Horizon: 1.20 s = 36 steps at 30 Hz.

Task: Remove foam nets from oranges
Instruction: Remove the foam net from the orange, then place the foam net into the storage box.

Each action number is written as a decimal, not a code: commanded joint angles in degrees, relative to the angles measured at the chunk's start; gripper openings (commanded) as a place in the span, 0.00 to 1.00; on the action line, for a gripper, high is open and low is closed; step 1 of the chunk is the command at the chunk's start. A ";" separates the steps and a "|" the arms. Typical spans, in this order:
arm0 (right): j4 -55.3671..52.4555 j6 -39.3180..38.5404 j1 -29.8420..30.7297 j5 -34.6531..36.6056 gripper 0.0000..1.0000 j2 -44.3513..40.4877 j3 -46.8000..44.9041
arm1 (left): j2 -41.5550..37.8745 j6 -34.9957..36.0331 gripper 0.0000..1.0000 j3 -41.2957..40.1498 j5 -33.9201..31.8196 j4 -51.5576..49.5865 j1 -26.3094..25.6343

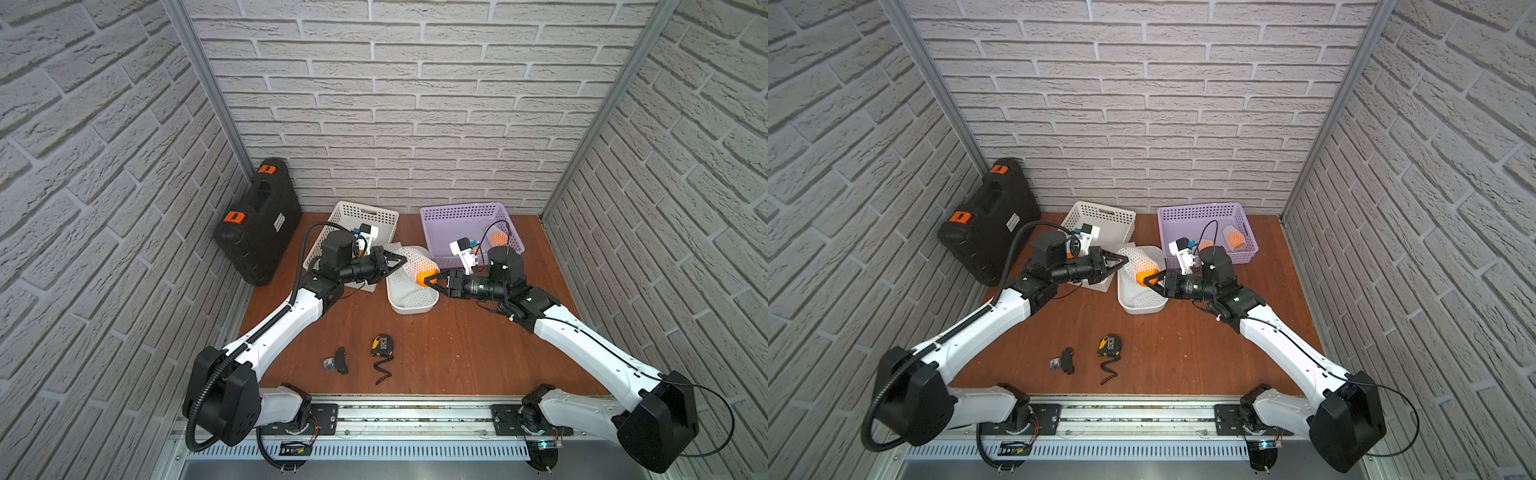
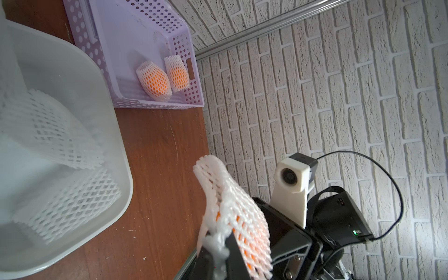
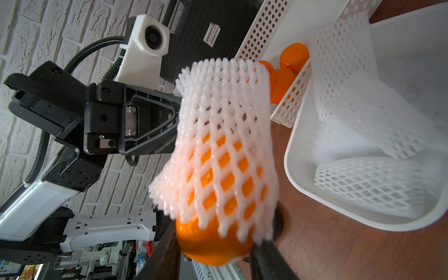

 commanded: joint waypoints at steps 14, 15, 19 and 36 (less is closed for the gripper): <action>-7.42 -5.52 0.08 2.82 0.35 -4.73 1.62 | 6.11 8.27 0.14 5.84 -5.67 -8.94 1.23; -8.56 -6.17 0.12 4.64 0.35 -5.64 1.72 | 7.16 8.92 0.14 6.48 -5.82 -9.50 1.24; -10.73 -8.04 0.03 7.17 0.35 -7.61 1.76 | 13.36 10.34 0.14 10.98 -5.33 -10.95 0.31; -12.46 -11.94 -0.07 9.28 0.36 -9.20 -0.57 | 37.79 34.72 0.17 33.73 -13.58 -36.81 -4.59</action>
